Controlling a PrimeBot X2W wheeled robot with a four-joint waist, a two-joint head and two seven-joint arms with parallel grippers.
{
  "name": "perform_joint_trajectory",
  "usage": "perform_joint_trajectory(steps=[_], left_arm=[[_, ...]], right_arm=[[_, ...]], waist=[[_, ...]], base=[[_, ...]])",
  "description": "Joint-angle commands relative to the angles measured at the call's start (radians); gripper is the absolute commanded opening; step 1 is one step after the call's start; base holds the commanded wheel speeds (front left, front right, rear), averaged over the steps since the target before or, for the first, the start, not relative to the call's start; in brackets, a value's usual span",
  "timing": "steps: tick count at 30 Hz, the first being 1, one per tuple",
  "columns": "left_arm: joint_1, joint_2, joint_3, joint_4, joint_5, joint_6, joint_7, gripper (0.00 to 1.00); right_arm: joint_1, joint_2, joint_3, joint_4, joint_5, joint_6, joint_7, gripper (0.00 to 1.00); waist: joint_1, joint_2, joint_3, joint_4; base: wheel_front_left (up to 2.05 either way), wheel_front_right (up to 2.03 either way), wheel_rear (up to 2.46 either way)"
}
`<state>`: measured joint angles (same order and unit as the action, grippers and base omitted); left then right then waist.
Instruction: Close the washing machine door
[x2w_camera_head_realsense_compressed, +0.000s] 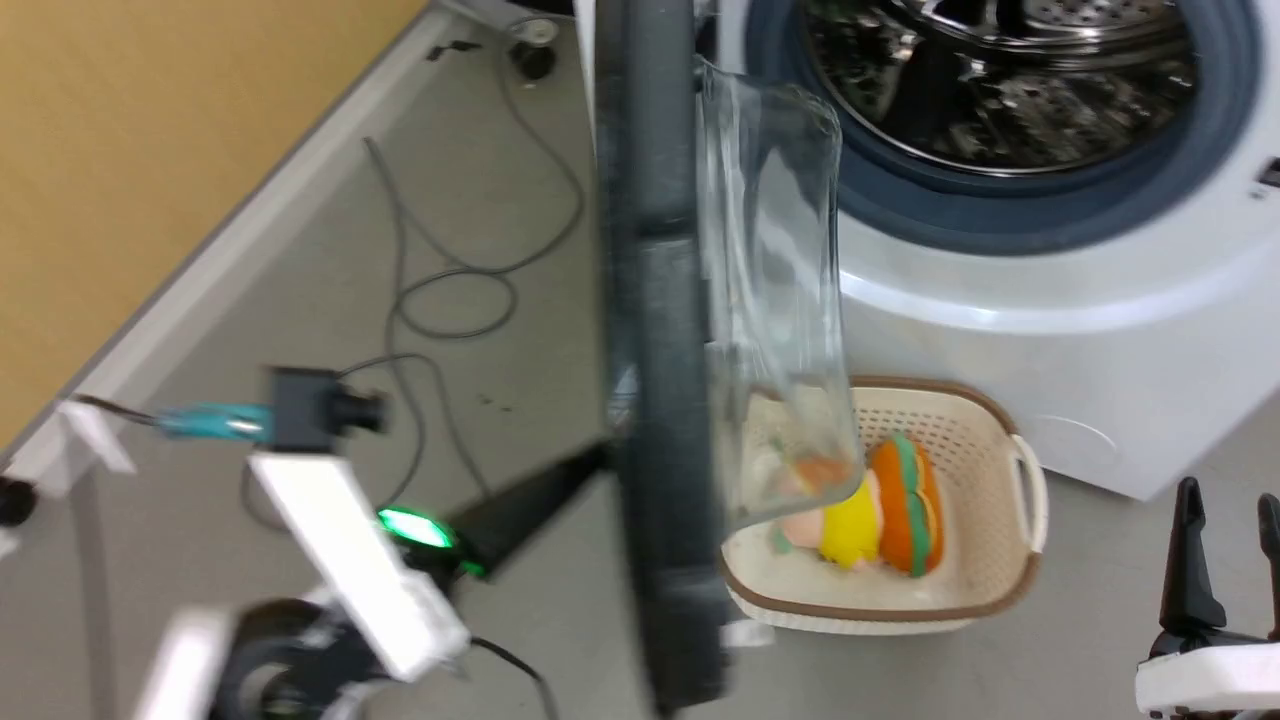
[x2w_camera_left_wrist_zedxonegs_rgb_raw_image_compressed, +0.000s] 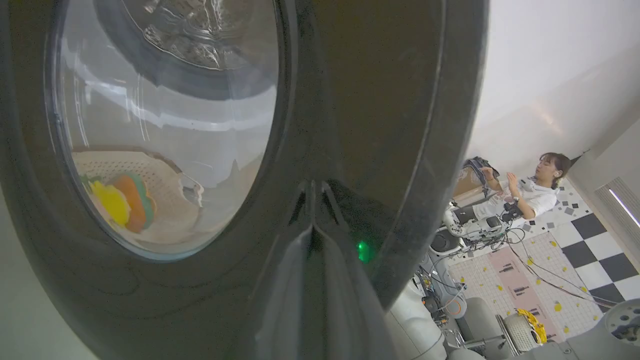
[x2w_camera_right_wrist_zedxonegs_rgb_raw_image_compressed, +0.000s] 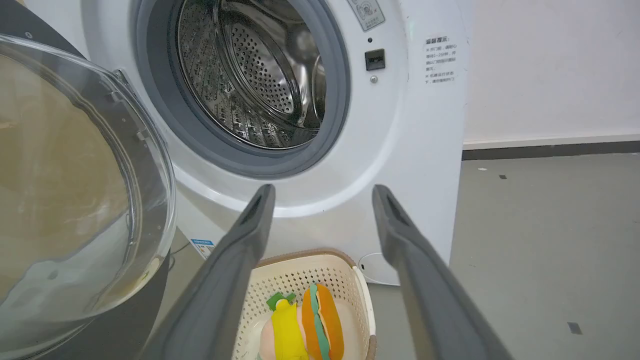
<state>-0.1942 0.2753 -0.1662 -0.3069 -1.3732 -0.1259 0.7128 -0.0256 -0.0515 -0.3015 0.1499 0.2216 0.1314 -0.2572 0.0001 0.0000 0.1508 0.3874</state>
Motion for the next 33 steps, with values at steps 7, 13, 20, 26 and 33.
perform_joint_trajectory(steps=[7,13,20,26,33], left_arm=[[-0.047,-0.102,-0.193,0.080,-0.010,-0.005,-0.178,0.00],[-0.134,-0.145,-0.271,0.180,0.013,-0.005,-0.368,0.00],[-0.227,-0.138,-0.373,0.295,0.021,-0.005,-0.545,0.00],[-0.287,-0.132,-0.429,0.390,0.030,-0.005,-0.685,0.00],[-0.335,-0.086,-0.537,0.474,-0.005,-0.005,-0.799,0.00]], right_arm=[[-0.029,0.001,0.005,-0.004,0.005,-0.001,-0.005,1.00],[-0.050,0.001,0.015,-0.004,0.006,-0.001,-0.005,1.00],[-0.069,0.001,0.024,-0.005,0.013,-0.001,-0.005,1.00],[-0.071,0.001,0.028,-0.001,0.025,-0.001,-0.005,1.00],[-0.063,0.001,0.079,-0.007,0.066,-0.001,-0.005,1.00]], waist=[[-0.0001,0.0000,0.026,-0.133],[-0.0001,0.0000,0.050,-0.227],[-0.0001,0.0000,0.070,-0.338],[-0.0001,0.0000,0.076,-0.400],[-0.0001,0.0000,0.069,-0.450]], base=[[0.00,0.00,0.00],[0.00,0.00,0.00],[0.00,0.00,0.00],[0.00,0.00,0.00],[0.00,0.00,0.00]])
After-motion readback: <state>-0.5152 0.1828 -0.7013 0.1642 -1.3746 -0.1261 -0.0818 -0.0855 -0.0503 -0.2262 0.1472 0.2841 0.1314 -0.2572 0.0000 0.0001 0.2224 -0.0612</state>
